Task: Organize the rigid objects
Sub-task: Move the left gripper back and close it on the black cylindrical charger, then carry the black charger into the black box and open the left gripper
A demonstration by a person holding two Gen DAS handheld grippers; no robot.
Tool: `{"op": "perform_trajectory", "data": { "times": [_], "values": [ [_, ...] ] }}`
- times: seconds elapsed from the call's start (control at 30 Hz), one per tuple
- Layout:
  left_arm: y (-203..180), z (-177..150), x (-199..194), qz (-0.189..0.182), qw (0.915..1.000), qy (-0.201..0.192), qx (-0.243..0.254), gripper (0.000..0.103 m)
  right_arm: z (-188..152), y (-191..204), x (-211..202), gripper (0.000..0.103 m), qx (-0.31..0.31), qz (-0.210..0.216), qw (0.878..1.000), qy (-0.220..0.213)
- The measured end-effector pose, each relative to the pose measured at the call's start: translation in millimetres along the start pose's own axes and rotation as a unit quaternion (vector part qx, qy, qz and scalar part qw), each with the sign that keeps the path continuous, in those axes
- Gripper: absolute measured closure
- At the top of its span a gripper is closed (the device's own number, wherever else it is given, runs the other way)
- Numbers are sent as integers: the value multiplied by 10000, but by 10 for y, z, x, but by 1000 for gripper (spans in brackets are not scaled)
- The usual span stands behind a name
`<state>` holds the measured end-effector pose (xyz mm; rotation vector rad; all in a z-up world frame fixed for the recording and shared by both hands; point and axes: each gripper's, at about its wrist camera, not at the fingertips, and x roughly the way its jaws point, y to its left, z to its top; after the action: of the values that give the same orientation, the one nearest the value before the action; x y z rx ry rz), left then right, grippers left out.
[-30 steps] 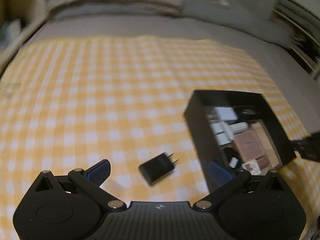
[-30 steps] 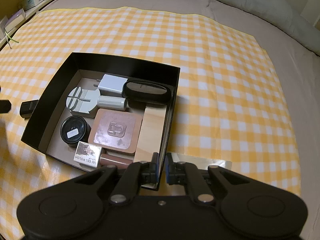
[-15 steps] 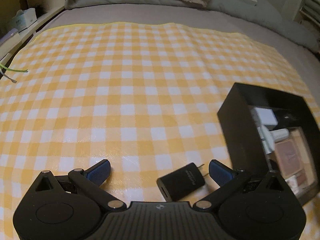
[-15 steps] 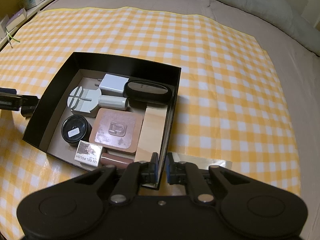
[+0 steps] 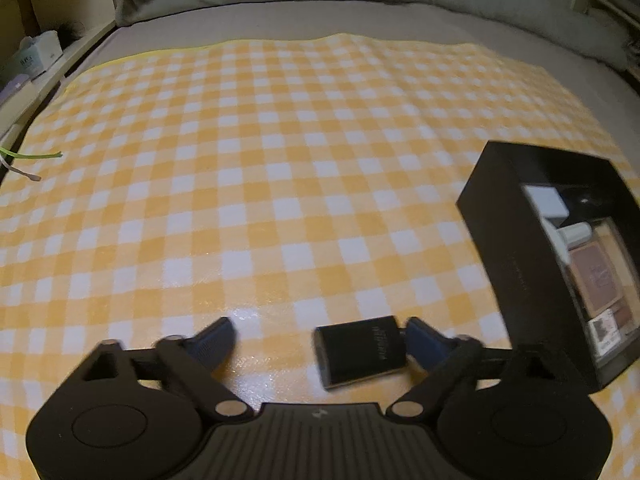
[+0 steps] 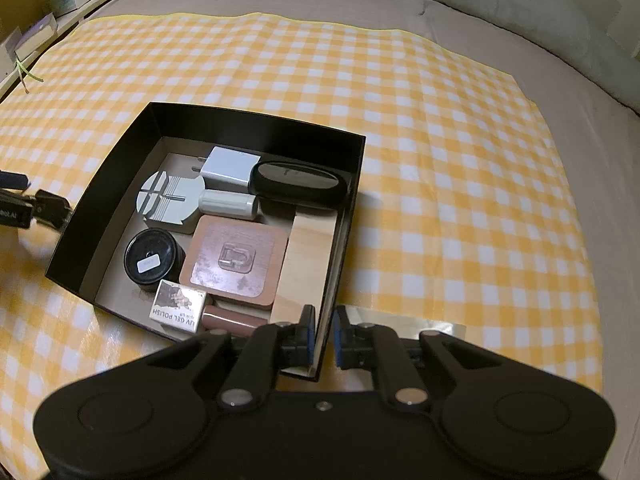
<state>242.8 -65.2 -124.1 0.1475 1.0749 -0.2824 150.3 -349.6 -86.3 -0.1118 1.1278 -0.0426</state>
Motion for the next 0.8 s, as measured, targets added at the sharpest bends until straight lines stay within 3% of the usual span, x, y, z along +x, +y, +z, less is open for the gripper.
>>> {"op": "perform_trajectory", "data": {
  "times": [0.13, 0.17, 0.33, 0.53, 0.8],
  "values": [
    [41, -1, -77, -194, 9998, -44, -25, 51, 1, 8, 2, 92, -17, -4, 10000, 8],
    [28, 4, -94, -235, 9997, -22, 4, 54, 1, 9, 2, 92, -21, -4, 10000, 9],
    [-77, 2, -132, -282, 9995, 127, 10, 54, 3, 6, 5, 92, -25, -1, 10000, 11],
    [-114, 57, -146, -379, 9993, -68, -14, 54, 4, 6, 5, 92, -20, 3, 10000, 10],
    [-278, 233, -510, -1024, 9931, -547, -140, 54, 9, -7, 7, 93, -11, 26, 10000, 19]
  ]
}}
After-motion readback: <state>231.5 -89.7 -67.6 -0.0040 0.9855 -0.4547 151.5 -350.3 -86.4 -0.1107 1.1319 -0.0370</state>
